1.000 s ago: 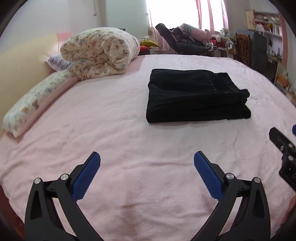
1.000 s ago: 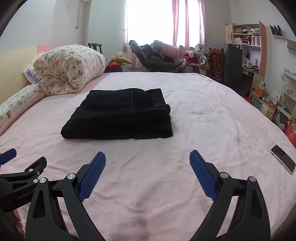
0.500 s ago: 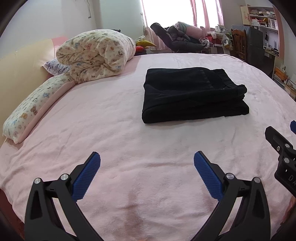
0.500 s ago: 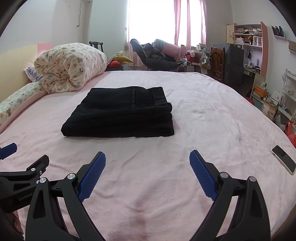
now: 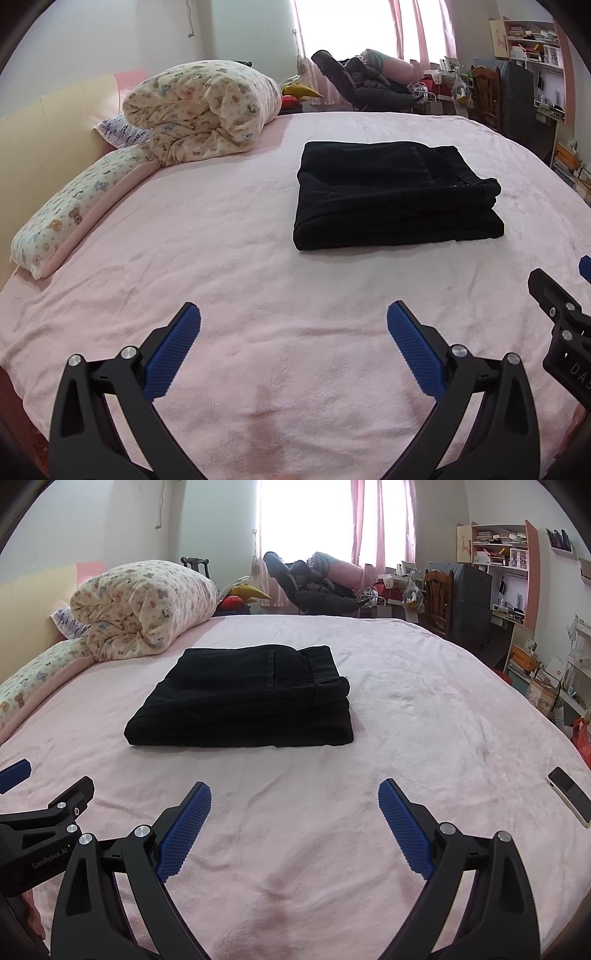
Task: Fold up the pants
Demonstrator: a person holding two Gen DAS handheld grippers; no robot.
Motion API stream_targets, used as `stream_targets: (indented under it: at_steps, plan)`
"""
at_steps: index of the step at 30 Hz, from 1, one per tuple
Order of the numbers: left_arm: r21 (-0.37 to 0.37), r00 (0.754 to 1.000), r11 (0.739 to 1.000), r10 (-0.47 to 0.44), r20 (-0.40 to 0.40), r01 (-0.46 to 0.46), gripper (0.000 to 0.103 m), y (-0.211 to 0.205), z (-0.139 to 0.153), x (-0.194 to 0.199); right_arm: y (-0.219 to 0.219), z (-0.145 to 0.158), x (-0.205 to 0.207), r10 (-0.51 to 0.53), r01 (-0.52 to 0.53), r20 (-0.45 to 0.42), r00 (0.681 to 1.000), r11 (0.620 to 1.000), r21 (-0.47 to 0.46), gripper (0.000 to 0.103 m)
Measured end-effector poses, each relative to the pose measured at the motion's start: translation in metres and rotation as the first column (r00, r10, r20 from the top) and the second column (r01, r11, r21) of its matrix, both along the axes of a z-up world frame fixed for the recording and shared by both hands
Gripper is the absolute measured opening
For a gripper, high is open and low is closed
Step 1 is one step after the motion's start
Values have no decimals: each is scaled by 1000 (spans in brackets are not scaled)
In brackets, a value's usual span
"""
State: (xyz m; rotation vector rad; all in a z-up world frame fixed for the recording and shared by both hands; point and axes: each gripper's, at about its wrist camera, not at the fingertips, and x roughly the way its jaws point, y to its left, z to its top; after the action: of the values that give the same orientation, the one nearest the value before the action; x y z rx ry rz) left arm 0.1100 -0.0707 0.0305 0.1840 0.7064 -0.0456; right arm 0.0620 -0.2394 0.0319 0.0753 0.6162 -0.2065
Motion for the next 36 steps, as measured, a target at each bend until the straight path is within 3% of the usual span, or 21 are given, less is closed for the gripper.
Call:
stream_targets:
  at_steps: [36]
  plan:
    - [3,1000,1000,-13,-13,13,101,-3,-1,1,4,-4,4,31,-31,-13,999,1000,-1,94]
